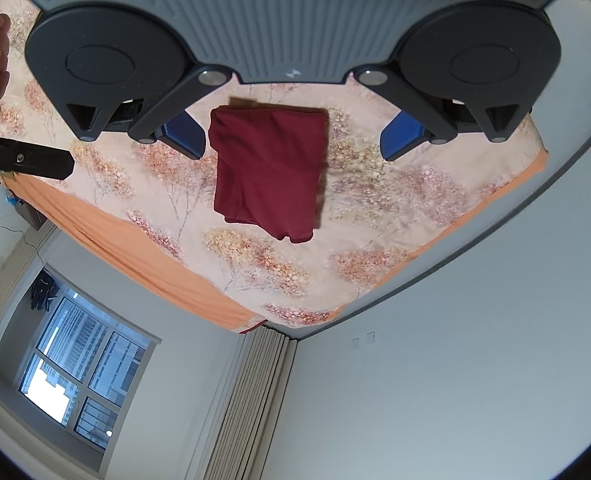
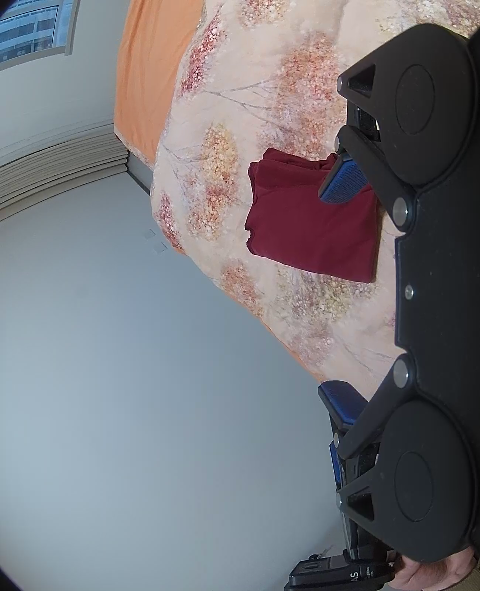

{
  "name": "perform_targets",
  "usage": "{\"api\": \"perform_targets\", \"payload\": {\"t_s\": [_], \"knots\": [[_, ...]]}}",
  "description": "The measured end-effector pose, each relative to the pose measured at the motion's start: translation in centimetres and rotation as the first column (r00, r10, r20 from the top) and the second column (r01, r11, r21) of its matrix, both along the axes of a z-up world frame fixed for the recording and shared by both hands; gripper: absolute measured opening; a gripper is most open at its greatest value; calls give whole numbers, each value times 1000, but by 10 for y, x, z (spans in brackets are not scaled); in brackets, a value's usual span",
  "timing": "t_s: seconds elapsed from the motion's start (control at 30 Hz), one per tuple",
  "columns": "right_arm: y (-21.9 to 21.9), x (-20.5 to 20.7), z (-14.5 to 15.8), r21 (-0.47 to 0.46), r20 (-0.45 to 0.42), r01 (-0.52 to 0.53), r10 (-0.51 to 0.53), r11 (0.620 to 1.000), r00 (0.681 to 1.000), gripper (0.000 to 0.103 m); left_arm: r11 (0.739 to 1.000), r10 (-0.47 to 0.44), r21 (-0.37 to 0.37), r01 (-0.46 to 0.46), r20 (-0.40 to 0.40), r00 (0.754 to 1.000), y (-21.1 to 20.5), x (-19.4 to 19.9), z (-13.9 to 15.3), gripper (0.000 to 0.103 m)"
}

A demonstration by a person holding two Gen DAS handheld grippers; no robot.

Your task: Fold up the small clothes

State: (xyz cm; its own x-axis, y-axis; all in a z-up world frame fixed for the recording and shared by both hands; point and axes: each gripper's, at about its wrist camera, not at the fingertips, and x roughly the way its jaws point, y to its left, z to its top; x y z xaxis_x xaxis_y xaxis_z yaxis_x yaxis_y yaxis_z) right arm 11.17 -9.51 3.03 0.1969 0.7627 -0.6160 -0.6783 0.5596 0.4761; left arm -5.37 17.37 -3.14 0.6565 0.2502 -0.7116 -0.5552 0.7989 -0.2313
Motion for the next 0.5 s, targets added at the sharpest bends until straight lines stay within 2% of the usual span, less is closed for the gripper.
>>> {"api": "perform_targets", "payload": {"t_s": [0.2,0.5], "knots": [[-1,-3,-2,0,-9,1,-1,1000,1000,102,1000,14,-20,-14,10,1000,2,-3,1,103],[-2,-6,-5,-7,-16,5,-5,1000,1000,102,999,49,-9,-50,-8,999,2,-2,-2,103]]}}
